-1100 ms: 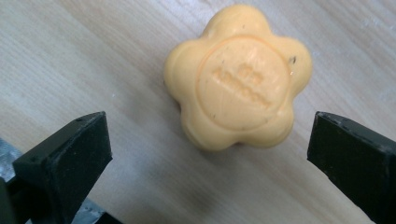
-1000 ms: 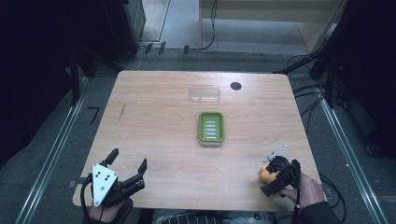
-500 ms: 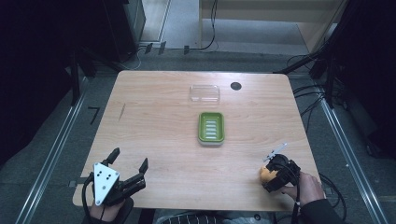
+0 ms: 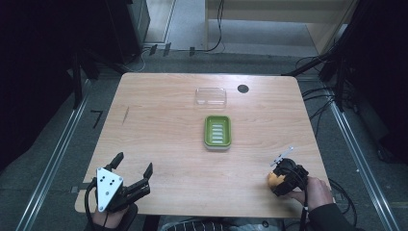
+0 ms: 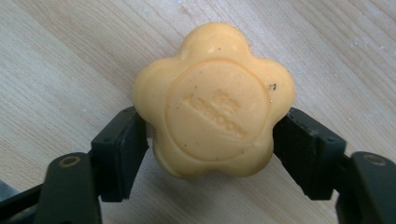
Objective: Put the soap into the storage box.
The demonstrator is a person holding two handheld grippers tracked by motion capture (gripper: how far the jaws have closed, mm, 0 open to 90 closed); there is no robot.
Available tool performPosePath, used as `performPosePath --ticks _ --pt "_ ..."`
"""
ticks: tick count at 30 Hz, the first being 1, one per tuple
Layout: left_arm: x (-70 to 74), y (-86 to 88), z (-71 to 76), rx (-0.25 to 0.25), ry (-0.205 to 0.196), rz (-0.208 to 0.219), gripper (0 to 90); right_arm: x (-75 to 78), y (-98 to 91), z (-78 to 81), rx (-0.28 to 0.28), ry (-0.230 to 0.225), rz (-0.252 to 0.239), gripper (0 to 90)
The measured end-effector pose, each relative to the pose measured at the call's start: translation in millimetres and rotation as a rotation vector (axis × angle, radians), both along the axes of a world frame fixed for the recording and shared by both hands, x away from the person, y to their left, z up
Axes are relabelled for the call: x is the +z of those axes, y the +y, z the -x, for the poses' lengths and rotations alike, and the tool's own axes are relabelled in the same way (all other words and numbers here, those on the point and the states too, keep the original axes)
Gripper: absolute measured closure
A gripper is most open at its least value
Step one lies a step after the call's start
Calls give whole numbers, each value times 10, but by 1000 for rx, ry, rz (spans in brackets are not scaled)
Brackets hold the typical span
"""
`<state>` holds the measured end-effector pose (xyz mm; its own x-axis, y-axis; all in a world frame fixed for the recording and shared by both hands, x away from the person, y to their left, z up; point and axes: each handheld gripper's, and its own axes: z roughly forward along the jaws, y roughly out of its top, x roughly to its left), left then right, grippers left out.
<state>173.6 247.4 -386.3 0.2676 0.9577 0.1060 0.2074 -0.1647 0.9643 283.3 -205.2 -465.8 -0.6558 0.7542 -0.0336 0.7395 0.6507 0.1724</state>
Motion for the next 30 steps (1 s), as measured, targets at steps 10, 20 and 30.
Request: performPosePath --ticks 10,20,30 --pt "2 2 3 -1 -3 1 137 -23 -5 9 -12 20 13 398" --pt "3 5 3 0 -3 4 137 -17 2 5 -13 13 17 401" --pt "4 7 5 1 -5 5 137 16 -4 15 -20 -7 0 401"
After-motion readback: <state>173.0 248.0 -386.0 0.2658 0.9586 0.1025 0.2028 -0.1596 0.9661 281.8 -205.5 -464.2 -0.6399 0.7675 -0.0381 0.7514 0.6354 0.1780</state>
